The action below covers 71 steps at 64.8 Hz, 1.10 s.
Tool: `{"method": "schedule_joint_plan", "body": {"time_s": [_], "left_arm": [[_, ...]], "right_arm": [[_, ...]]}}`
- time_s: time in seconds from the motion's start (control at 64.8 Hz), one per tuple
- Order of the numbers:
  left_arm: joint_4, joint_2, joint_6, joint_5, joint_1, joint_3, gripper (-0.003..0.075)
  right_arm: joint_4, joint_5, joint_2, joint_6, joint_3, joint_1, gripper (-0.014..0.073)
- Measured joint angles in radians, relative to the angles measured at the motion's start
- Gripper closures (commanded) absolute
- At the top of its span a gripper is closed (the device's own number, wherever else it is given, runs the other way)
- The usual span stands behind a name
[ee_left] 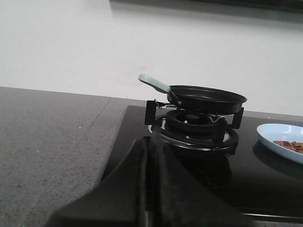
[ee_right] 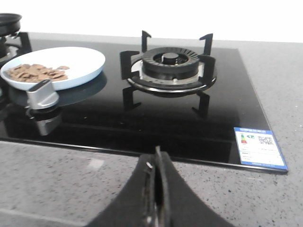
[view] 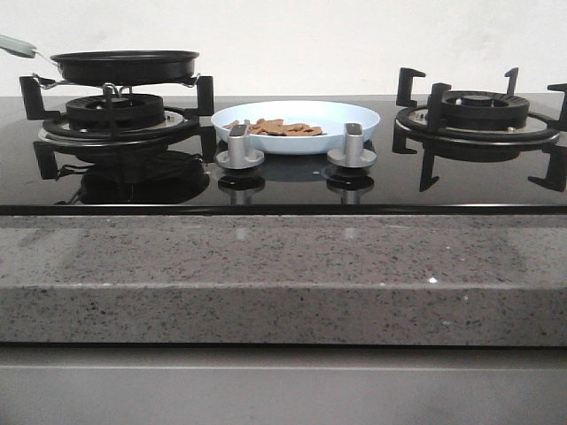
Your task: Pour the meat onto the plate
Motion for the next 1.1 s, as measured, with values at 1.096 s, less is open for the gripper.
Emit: {"method": "schedule_joint_plan", "body": {"time_s": [1.096], "left_arm": [[0.000,0.000,0.000,0.001,0.000,0.000,0.0741]], "right_arm": [[-0.123,-0.266,-0.026,0.191,0.169,-0.069,0.0662]]}}
